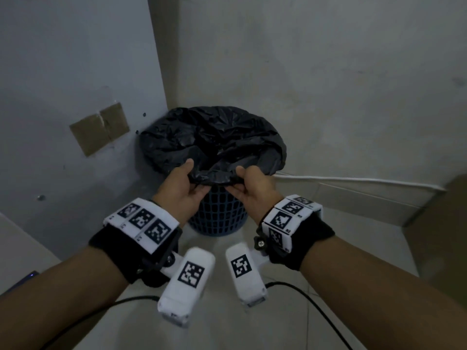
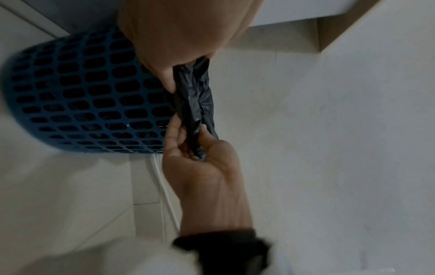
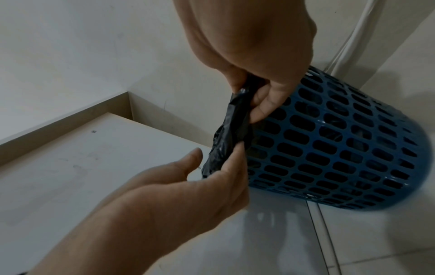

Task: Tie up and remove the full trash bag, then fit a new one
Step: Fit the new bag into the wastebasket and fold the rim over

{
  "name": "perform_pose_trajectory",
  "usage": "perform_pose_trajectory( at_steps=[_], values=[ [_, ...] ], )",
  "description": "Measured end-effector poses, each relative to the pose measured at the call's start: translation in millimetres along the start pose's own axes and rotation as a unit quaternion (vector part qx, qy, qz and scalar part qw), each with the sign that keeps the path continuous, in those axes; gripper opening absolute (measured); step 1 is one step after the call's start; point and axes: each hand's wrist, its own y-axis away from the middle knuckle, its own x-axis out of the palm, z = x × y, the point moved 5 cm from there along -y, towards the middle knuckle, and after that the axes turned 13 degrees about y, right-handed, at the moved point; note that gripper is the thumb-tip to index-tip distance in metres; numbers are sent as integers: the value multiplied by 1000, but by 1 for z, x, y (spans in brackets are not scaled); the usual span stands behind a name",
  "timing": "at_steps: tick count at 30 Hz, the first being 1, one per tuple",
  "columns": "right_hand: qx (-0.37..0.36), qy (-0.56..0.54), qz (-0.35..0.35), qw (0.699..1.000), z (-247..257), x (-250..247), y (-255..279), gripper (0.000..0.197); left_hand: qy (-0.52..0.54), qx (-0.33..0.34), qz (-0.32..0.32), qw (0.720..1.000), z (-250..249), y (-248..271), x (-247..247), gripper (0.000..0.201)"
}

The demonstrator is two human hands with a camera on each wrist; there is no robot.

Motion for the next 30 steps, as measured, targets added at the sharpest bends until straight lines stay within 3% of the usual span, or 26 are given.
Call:
perform_pose_trajectory(
  at_steps=[3,7,10,12,14,16,19,21,23,26,30],
  values=[
    [2,3,-9,1000,2,6,7,32,12,-10,-12,1000,-4,-1,4,36],
    [20,-1,10,1000,0,13,16,6,-35,-14,-24,999,-2,-10,0,36],
    [22,-6,6,1000,-2,12,18,15,-68,-3,-36,997,-4,-17,-4,37],
    [28,4,14,1000,-4,14,18,4,-92,15,-38,995,-9,-23,-8,36],
    [60,38,29,997,-5,12,18,19,-109,37,-47,992,-15,-26,-13,36],
    [101,96,88,986,-1,7,22,18,-113,53,-50,991,-21,-28,-15,36],
    [159,184,183,952,-2,-12,27,66,-123,57,-40,990,-27,-30,-16,34],
    [172,204,192,945,-6,-26,26,89,-128,57,-31,990,-31,-33,-16,31],
    [144,177,162,960,-6,-33,23,81,-129,57,-29,990,-34,-32,-17,30],
    [61,72,89,992,2,-31,9,49,-141,59,-37,988,-37,-29,-15,33],
    [24,37,31,999,0,-25,6,33,-163,67,-34,984,-40,-27,-10,29]
  ],
)
